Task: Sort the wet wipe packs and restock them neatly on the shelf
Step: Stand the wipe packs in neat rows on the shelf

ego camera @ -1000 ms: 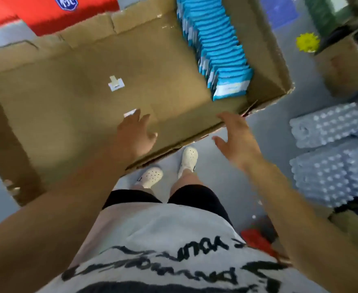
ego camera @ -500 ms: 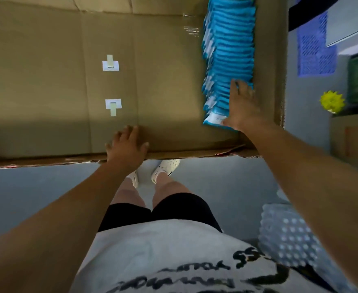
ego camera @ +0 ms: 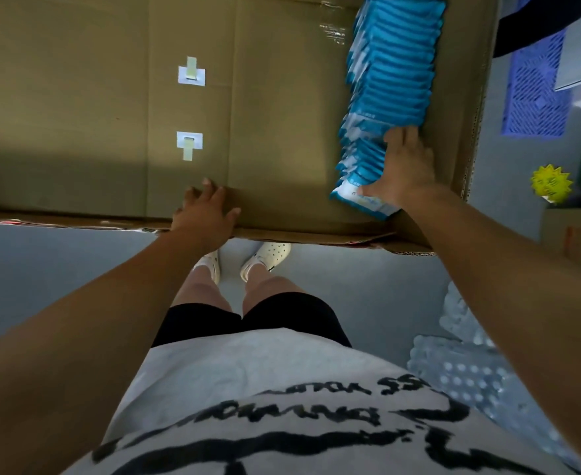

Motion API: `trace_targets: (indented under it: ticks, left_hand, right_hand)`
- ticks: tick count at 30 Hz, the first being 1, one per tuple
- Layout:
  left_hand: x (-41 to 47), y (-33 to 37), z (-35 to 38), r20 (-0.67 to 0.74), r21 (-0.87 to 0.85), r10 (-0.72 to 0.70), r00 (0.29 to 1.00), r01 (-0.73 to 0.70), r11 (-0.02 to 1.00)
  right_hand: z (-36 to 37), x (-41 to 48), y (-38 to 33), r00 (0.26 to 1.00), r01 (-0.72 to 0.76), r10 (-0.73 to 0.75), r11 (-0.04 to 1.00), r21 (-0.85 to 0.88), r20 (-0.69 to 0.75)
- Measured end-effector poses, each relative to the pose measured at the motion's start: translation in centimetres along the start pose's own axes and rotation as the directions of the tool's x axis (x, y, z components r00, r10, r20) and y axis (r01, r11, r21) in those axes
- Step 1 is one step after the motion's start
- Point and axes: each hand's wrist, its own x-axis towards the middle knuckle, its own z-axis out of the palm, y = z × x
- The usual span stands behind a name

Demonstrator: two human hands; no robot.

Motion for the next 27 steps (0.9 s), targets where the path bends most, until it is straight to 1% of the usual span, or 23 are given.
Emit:
trace_targets:
  ticks: [2,4,7,10,12,14,16,17,18,20,22,24,26,27]
  left_hand:
    - [0.0,-0.1,0.0,0.004,-0.001,0.004,1.000,-0.004,1.000]
    - [0.1,-0.5,0.1,0.004,-0.011,0.009,1.000,-0.009,1.000]
    - [0.9,-1.3,0.0,-0.002,-0.025,0.037,0.999,-0.037,0.999]
    - [1.1,-2.0,-0.2,-0.019,-0.057,0.051,0.999,-0.052,0.997]
    - [0.3,-2.0,-0.7,-0.028,-0.122,0.052,0.998,-0.055,0.991]
    - [-1.3,-1.5,-1.7,-0.043,-0.273,0.022,0.999,-0.033,0.962]
    - [-3.3,-0.9,-2.9,-0.070,-0.451,-0.018,0.997,-0.016,0.892]
    - [-4.3,-0.9,-3.6,-0.087,-0.526,-0.031,0.996,-0.019,0.850]
    - [-5.4,-1.0,-4.3,-0.107,-0.606,-0.041,0.993,-0.033,0.794]
    - [-8.1,-1.8,-5.7,-0.107,-0.773,-0.039,0.993,-0.059,0.632]
    - [-10.5,-3.5,-6.9,-0.083,-0.873,0.033,0.996,-0.088,0.480]
    - [-12.5,-5.7,-8.0,-0.055,-0.911,0.149,0.987,-0.111,0.398]
    - [-14.4,-8.1,-9.2,-0.009,-0.953,0.275,0.961,-0.091,0.287]
    - [-15.2,-9.6,-9.7,-0.006,-0.977,0.305,0.952,-0.071,0.203]
  right_hand:
    - [0.5,-0.4,0.1,0.998,-0.050,0.049,0.998,0.034,0.028]
    - [1.3,-1.0,0.1,0.990,-0.102,0.097,0.994,0.044,0.104]
    - [2.4,-1.9,-0.4,0.973,-0.122,0.093,0.984,0.128,0.213]
    - [2.9,-2.4,-1.2,0.968,-0.155,0.107,0.966,0.205,0.227]
    - [2.9,-2.7,-2.0,0.958,-0.225,0.152,0.924,0.310,0.245]
    - [2.4,-3.2,-3.4,0.950,-0.280,0.163,0.823,0.494,0.266]
    - [1.6,-4.2,-5.4,0.956,-0.277,0.131,0.700,0.658,0.262]
    - [1.0,-4.9,-6.7,0.958,-0.271,0.114,0.647,0.713,0.262]
    - [0.3,-5.8,-8.1,0.958,-0.273,0.094,0.599,0.753,0.272]
    - [-1.5,-7.8,-11.3,0.950,-0.288,0.039,0.495,0.820,0.310]
    - [-3.4,-10.2,-15.1,0.941,-0.289,-0.055,0.385,0.877,0.335]
    - [-5.1,-12.9,-19.3,0.920,-0.289,-0.178,0.289,0.913,0.348]
    - [-6.1,-15.3,-23.5,0.884,-0.288,-0.318,0.208,0.935,0.343]
    - [-6.4,-16.2,-25.8,0.862,-0.308,-0.367,0.169,0.936,0.350]
